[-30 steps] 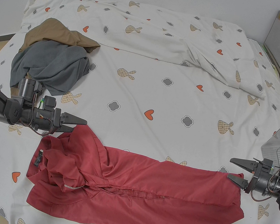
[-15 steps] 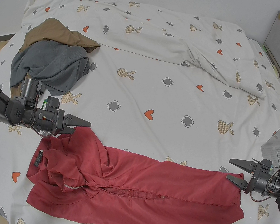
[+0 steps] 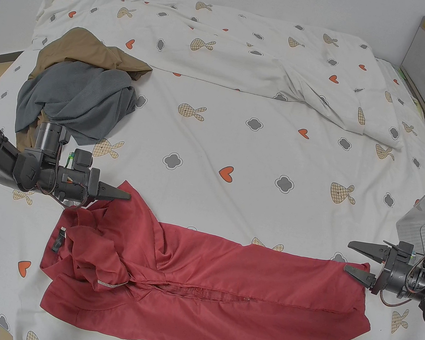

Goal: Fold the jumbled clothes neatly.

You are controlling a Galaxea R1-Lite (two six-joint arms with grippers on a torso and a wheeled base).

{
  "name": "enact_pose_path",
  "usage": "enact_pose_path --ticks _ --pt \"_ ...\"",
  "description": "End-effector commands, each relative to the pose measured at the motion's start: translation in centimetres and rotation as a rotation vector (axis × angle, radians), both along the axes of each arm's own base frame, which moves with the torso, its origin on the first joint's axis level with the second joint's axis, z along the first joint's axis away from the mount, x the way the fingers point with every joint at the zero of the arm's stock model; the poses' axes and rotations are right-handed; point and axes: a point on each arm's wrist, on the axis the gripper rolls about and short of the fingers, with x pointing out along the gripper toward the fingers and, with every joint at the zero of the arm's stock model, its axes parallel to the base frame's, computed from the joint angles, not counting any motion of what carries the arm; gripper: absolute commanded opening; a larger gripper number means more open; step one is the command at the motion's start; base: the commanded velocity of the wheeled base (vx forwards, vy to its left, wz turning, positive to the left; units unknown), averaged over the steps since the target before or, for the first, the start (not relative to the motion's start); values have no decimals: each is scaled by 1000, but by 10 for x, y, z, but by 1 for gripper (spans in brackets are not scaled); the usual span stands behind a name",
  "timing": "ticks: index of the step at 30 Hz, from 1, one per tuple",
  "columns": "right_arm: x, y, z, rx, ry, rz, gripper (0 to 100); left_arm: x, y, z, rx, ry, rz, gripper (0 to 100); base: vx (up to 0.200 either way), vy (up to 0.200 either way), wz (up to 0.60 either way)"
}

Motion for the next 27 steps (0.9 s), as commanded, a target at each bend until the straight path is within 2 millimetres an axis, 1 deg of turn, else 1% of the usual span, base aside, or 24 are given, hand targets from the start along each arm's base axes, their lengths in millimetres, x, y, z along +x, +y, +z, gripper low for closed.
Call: enact_pose_path --ticks 1,3,4,5,6,8,9,10,14,15,18,21,22,24,27 --pt "0 0 1 0 -3 -1 100 -1 5 -1 0 5 12 0 0 0 0" --pt "-2 0 0 0 0 -1 100 -3 9 -1 1 7 22 0 0 0 0" --pt "-5 -2 2 -1 -6 -12 100 -6 14 -3 1 18 37 0 0 0 0" --pt "-5 -2 2 -1 -6 -12 100 -6 14 -3 1 18 37 0 0 0 0" --pt "-8 -5 6 -4 -19 -24 100 -11 25 -2 1 21 66 0 0 0 0" --pt "-10 -10 8 -6 -28 -50 100 -16 36 1 2 20 96 0 0 0 0" --pt "-10 -10 8 -6 -28 -50 100 -16 36 1 2 20 96 0 0 0 0" --pt "-13 -14 10 -8 -34 -68 100 -21 43 3 1 20 117 0 0 0 0" --pt "-16 -19 10 -9 -32 -94 100 -25 46 4 2 21 126 0 0 0 0" --pt "-17 -24 7 -7 -19 -113 100 -27 46 3 1 27 126 0 0 0 0" --pt "-16 -29 1 -2 8 -132 100 -28 46 3 1 28 126 0 0 0 0" --pt "-12 -37 -13 -29 30 -145 100 -28 46 2 1 30 126 0 0 0 0" --pt "-12 -37 -14 -31 29 -145 100 -28 46 2 1 30 126 0 0 0 0" --pt "-9 -39 -24 -53 40 -136 100 -28 46 2 2 30 125 0 0 0 0" --pt "-7 -39 -28 -59 47 -131 100 -28 46 2 2 32 125 0 0 0 0"
